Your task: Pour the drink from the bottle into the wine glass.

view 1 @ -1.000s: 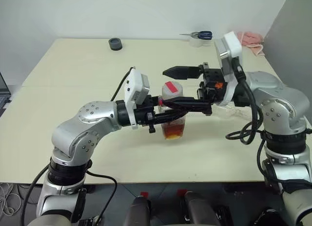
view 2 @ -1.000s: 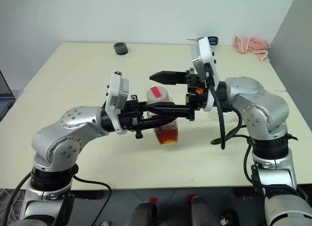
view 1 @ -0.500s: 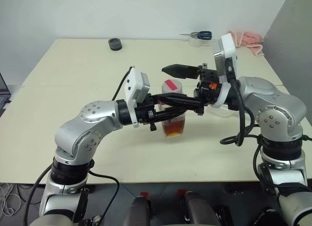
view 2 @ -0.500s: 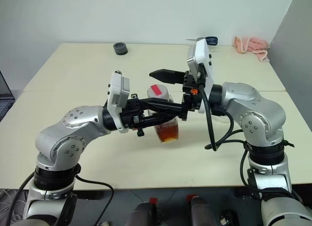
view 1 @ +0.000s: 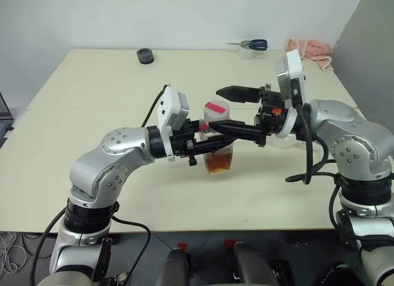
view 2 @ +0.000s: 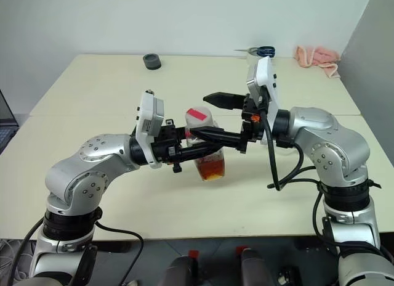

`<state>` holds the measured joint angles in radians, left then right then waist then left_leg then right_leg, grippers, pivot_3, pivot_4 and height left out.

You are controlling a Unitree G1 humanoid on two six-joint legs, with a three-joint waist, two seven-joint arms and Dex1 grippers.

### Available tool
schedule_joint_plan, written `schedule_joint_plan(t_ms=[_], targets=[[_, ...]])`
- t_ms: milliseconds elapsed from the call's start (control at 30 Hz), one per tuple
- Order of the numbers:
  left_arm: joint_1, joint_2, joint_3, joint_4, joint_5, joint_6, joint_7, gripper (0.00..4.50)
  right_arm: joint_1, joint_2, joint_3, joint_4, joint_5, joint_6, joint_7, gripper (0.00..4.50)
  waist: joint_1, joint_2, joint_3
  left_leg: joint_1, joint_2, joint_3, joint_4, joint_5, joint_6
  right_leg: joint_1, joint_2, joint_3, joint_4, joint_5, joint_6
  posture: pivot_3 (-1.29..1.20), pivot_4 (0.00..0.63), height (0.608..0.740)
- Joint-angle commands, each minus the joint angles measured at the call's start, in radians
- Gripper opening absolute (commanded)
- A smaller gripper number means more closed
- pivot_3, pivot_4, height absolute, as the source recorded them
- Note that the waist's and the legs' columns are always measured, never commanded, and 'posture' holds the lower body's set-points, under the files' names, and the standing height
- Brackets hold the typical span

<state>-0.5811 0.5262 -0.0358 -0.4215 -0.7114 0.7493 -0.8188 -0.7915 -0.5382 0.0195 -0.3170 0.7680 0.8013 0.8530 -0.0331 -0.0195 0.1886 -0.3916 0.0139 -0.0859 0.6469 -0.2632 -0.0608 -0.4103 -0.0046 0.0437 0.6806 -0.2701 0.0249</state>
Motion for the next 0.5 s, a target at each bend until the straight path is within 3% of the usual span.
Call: schedule_joint_plan(t_ms=[33, 500], targets=[[-0.005, -0.001, 0.01, -0.034, -0.011, -0.034, -0.014, 1.8, -0.004, -0.022, -0.053, 0.0, 0.009, -0.014, 0.0, 4.48, 0.0, 0.0, 0.0, 0.0, 0.0, 0.0, 0.0, 0.0, 0.0, 0.0, 0.0, 0.0, 0.0, 0.0, 0.0, 0.0, 0.15, 0.74], [-0.023, 0.0, 0.007, -0.004, 0.004, -0.054, -0.029, 1.8, 0.0, -0.044, -0.061, -0.005, 0.024, -0.008, 0.006, 4.48, 0.0, 0.0, 0.0, 0.0, 0.0, 0.0, 0.0, 0.0, 0.0, 0.0, 0.0, 0.0, 0.0, 0.0, 0.0, 0.0, 0.15, 0.74]])
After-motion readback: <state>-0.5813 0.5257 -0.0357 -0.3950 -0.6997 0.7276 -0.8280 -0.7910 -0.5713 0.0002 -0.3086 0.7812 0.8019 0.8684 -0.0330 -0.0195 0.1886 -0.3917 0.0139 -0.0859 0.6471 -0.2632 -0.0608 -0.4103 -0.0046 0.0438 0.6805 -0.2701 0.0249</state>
